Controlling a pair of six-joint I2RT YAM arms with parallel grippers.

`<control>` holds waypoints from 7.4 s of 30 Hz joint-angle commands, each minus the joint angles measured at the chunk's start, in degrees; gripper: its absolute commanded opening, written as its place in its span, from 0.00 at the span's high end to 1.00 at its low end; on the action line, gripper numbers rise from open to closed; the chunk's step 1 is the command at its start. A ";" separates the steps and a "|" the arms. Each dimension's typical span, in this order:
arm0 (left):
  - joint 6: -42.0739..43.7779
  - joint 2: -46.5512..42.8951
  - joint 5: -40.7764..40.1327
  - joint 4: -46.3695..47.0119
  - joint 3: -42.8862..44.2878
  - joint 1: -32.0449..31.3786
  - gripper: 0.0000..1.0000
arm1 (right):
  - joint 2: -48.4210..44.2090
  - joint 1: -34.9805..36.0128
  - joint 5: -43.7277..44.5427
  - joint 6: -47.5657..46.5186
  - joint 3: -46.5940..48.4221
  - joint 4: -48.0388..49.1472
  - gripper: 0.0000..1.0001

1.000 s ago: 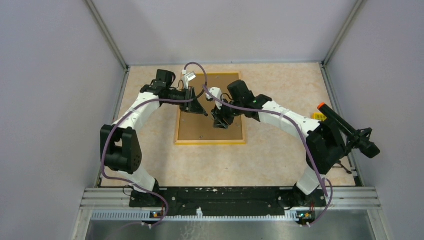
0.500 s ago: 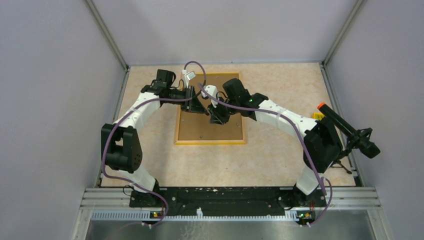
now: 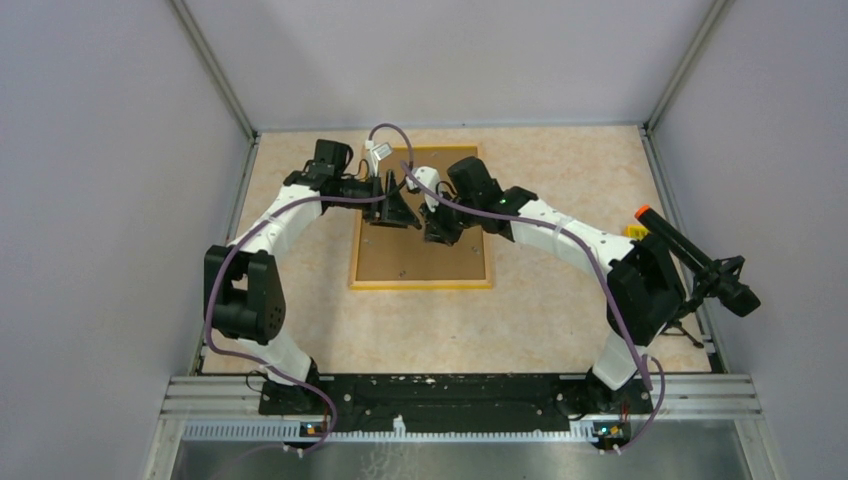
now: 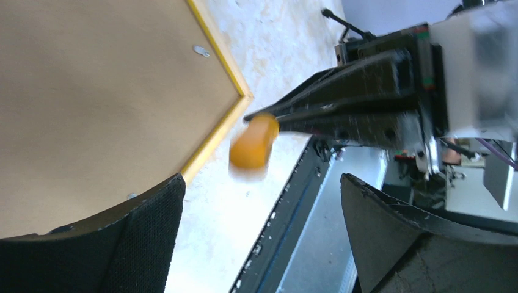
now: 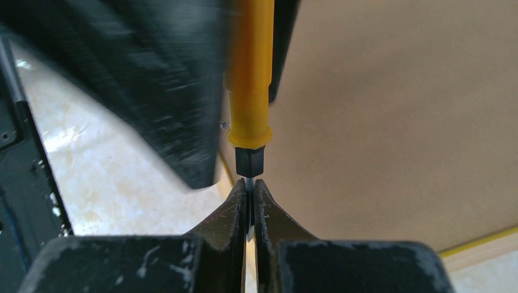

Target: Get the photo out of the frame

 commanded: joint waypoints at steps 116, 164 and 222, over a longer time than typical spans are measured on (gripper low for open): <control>55.05 10.18 -50.92 1.26 -5.52 -37.52 0.40 | 8.33 -29.07 -10.06 24.60 -2.25 -4.59 0.12; 44.18 -4.50 -40.70 -1.76 -4.30 -38.41 1.00 | 16.18 -30.80 -39.62 48.75 -12.31 18.90 0.14; 32.12 -11.59 -30.48 -12.08 8.22 -12.48 0.01 | 17.36 -24.66 -37.11 51.05 0.58 10.74 1.00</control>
